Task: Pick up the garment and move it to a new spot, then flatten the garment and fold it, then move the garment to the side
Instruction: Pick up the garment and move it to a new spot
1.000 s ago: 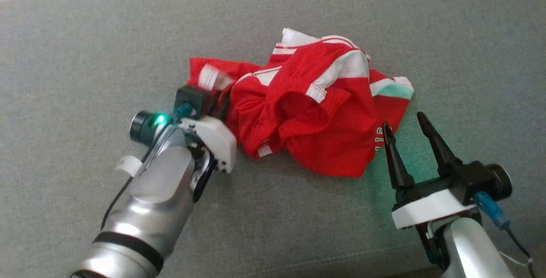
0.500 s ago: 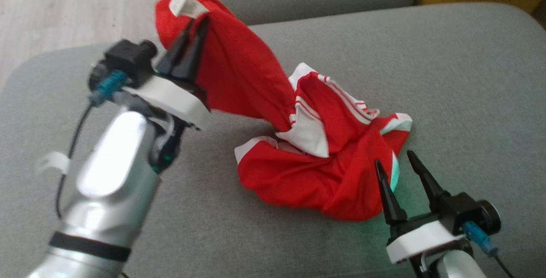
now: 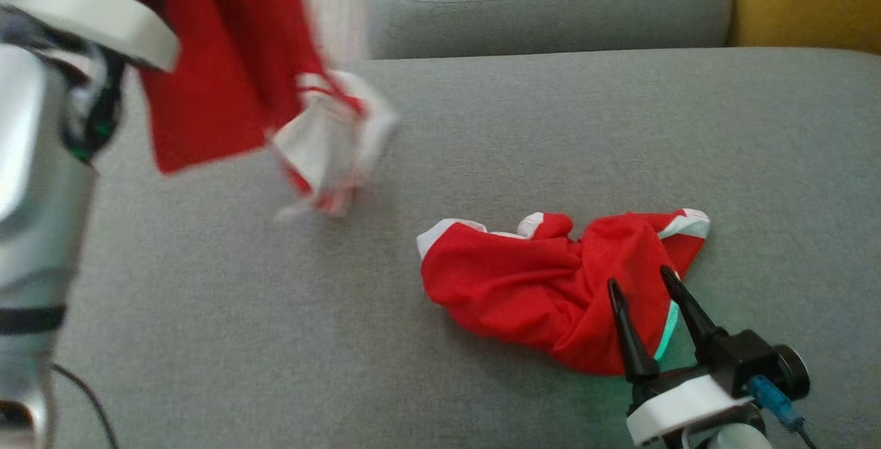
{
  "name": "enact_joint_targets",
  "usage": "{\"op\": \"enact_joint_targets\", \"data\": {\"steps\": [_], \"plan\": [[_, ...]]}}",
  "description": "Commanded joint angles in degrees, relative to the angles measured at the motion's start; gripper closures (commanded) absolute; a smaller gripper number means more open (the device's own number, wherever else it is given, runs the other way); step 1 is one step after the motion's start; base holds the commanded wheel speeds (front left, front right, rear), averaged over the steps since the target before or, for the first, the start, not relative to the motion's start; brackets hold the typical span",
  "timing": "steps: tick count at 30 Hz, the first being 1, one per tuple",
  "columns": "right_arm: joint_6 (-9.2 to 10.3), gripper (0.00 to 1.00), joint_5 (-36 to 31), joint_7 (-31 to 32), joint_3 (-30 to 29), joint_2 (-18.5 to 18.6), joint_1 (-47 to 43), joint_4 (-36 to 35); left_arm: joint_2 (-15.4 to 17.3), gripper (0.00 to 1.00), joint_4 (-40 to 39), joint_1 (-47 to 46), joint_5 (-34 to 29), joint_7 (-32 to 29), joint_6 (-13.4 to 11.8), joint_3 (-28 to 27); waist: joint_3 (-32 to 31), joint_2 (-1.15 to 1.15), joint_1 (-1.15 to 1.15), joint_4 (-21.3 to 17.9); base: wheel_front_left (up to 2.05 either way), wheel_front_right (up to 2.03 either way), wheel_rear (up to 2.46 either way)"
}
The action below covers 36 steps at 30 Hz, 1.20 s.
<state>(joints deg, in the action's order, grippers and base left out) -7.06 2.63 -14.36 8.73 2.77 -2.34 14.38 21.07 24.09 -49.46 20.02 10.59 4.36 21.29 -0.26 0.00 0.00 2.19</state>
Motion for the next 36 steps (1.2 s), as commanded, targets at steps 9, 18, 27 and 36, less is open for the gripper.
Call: {"op": "enact_joint_targets", "data": {"steps": [9,18,27,36], "plan": [[-0.43,0.00,0.1,-0.6,0.9,0.1,1.0,-2.2,10.7,1.00,0.3,-6.5,-2.4,-1.5,-3.3,-6.0,0.8,0.00,0.00,2.8,0.00,0.00,0.00],[-0.43,0.00,-0.9,-0.6,0.3,0.1,2.2,-2.9,11.0,1.00,5.8,3.8,1.7,-1.9,-3.6,-7.6,4.5,0.00,0.00,4.5,0.00,0.00,0.00],[-0.43,0.00,-0.8,-0.6,0.5,1.2,4.6,-3.6,6.2,1.00,15.5,15.9,9.4,2.3,-4.9,-12.4,8.5,0.00,0.00,4.0,0.00,0.00,0.00],[-0.43,0.00,-0.5,-0.6,0.8,0.7,4.1,-3.0,-0.7,0.00,6.8,26.3,11.8,4.4,-0.5,-18.6,3.8,0.00,0.00,1.3,0.00,0.00,0.00]]}}
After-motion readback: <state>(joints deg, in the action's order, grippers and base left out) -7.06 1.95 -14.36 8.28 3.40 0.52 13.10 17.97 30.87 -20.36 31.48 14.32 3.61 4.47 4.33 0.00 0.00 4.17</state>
